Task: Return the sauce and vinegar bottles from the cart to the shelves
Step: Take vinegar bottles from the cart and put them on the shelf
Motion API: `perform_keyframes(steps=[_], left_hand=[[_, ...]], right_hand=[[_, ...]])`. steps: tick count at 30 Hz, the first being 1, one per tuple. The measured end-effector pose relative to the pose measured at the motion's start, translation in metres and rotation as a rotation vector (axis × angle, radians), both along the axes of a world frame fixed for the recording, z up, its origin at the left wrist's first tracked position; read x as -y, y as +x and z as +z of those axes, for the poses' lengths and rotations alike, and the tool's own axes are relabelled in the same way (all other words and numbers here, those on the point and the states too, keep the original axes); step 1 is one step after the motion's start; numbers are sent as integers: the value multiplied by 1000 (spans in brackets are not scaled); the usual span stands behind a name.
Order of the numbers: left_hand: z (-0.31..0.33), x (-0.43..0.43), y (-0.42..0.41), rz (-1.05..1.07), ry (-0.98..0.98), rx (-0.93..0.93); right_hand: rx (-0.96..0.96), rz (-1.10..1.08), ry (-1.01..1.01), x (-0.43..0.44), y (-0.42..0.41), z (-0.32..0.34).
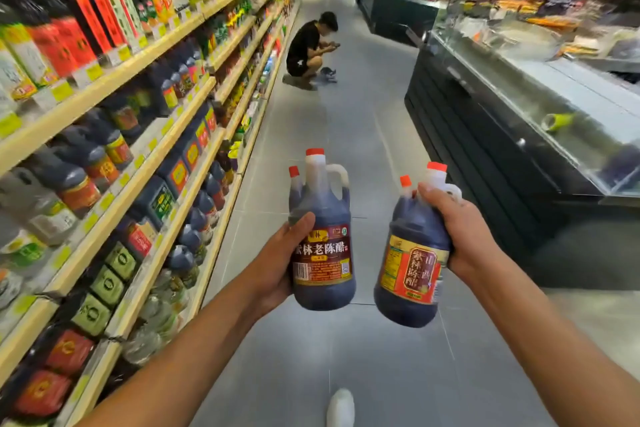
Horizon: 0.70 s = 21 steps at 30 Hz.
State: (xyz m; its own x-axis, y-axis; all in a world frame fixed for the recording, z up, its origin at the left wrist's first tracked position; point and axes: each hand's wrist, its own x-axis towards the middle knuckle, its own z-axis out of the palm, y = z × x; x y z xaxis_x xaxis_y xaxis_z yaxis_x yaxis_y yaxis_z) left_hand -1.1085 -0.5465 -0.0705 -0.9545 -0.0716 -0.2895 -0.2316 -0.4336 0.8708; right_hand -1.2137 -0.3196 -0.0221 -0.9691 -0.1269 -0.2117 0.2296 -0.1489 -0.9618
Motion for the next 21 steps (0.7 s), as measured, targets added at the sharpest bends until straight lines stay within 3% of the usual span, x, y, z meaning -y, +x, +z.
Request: perform_keyframes(steps=[10, 21], left_hand=[[1, 57, -175, 142, 8, -13], [-20, 230, -330, 278, -44, -12]], right_hand=[[2, 152, 42, 79, -211, 0], [-62, 320, 59, 266, -393, -4]])
